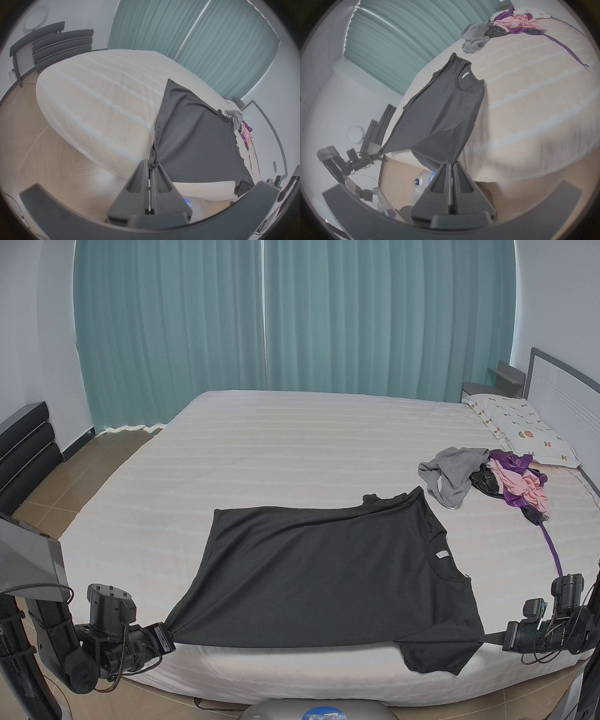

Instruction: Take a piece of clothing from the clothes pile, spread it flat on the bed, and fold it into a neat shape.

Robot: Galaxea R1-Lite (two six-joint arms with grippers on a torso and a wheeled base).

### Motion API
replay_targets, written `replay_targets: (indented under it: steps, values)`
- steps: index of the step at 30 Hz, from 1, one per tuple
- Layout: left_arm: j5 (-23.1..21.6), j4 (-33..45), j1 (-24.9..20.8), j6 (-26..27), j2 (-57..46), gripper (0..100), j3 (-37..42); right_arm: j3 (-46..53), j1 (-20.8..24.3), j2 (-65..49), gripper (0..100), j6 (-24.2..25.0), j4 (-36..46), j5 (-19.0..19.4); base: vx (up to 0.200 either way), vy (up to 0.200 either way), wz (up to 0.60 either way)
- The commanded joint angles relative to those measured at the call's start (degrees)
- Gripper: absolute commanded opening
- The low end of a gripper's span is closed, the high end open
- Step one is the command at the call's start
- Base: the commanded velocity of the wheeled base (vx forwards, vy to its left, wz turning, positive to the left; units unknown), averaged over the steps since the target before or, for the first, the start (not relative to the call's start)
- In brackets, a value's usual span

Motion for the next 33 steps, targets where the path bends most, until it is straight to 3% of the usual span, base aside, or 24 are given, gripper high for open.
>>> replay_targets:
  steps: [1,7,15,23,33]
  values:
    - [-0.1,-1.01,-0.1,0.26,0.57,0,1.1,1.01,-1.17,-3.07,0,-3.76,3.81,0.03,0.0,0.0,0.0]
    - [-0.19,-4.0,-0.54,0.26,3.29,0,2.33,1.01,-3.9,-7.38,0,-9.92,11.19,-0.14,0.0,0.0,0.0]
    - [-0.01,-6.11,-1.51,0.79,5.14,0,3.47,1.01,-3.63,-12.21,0,-12.38,19.45,-0.76,0.0,0.0,0.0]
    - [-0.1,-5.06,-2.48,0.96,4.78,0,3.47,1.01,-3.72,-15.99,0,-14.75,26.13,-2.34,0.0,0.0,0.0]
    - [-0.19,1.62,-3.62,2.11,2.32,0,3.47,1.01,-3.46,-17.84,0,-17.48,31.58,-4.45,0.0,0.0,0.0]
